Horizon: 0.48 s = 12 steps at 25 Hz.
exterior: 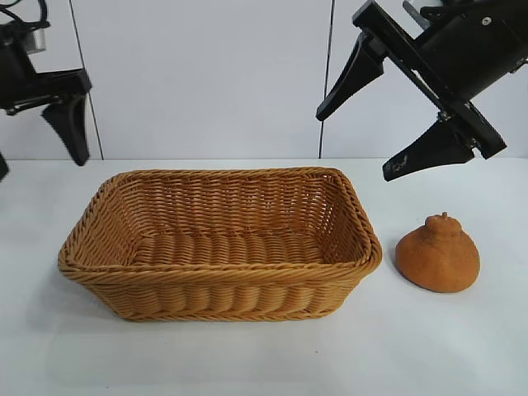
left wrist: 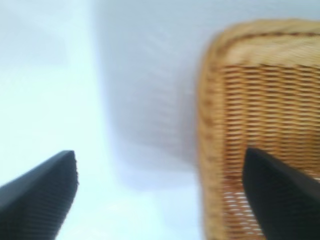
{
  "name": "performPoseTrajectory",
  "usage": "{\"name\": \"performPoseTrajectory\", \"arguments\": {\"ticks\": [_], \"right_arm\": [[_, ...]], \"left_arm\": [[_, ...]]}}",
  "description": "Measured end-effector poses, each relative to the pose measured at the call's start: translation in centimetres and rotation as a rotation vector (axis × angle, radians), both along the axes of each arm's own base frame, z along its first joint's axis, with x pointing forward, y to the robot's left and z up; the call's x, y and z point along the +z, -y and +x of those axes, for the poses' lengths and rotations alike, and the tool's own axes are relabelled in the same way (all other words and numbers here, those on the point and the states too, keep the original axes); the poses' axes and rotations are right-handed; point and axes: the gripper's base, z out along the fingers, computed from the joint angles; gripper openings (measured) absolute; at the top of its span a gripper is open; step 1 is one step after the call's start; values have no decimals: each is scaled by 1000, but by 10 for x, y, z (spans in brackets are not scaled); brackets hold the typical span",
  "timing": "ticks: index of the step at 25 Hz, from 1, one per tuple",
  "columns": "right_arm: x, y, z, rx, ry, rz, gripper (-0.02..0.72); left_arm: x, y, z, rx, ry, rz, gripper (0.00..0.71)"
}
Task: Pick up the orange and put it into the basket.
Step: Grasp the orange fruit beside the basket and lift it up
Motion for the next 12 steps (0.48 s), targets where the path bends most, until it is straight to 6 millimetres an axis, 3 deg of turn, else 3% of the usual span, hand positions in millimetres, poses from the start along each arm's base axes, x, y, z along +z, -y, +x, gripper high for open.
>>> {"name": "performPoseTrajectory", "arguments": {"ticks": [4,12], "right_arm": [[0,0,0,0,0,0,598],[0,0,0,3,1,-5,598]], "left_arm": [[0,-22,-4,-3,-47,105,638],[-1,-23,-15,-14,-153,121,638]]}}
